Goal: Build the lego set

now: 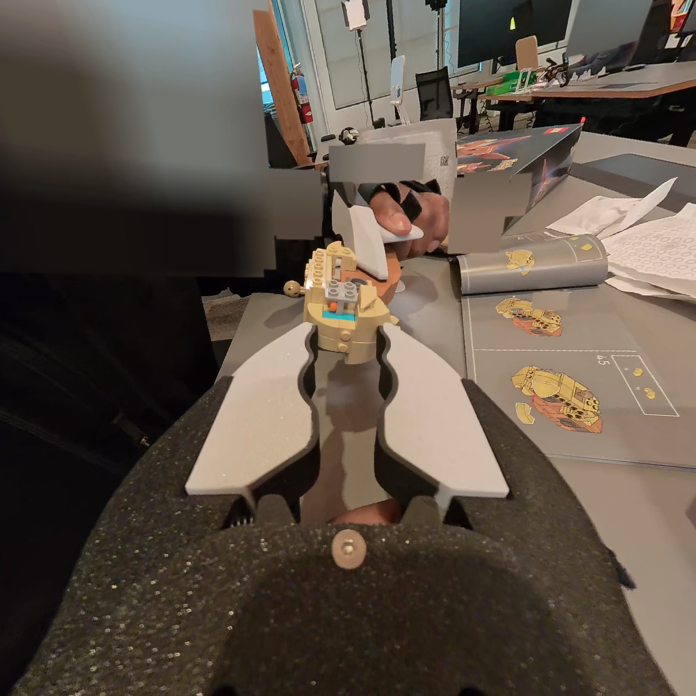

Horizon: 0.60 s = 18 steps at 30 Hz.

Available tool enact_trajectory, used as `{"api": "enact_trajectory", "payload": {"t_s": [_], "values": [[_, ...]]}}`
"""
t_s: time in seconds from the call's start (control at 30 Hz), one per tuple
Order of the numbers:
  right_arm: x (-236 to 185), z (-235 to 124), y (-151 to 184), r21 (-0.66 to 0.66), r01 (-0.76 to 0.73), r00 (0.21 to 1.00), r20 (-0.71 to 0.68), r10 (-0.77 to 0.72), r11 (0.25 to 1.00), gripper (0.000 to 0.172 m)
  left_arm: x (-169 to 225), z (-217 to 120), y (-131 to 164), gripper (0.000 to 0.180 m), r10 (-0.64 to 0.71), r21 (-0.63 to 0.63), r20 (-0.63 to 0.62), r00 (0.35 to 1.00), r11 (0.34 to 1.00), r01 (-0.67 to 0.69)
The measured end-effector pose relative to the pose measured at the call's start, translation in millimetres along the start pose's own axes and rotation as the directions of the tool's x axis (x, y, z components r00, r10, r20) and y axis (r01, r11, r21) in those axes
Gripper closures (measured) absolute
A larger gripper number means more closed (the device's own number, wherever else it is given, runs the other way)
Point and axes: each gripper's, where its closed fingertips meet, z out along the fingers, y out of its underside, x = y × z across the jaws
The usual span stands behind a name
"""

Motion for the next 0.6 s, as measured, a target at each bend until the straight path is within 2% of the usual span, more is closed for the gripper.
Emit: {"api": "enact_trajectory", "payload": {"t_s": [0.6], "values": [[-0.7, 1.3, 11.0, -0.039, -0.025, 1.000, -0.005, 0.025, 0.999, 0.141, 8.0, 3.0, -0.2, 0.163, 0.014, -0.035, -0.025, 1.000, 0.999, -0.015]]}}
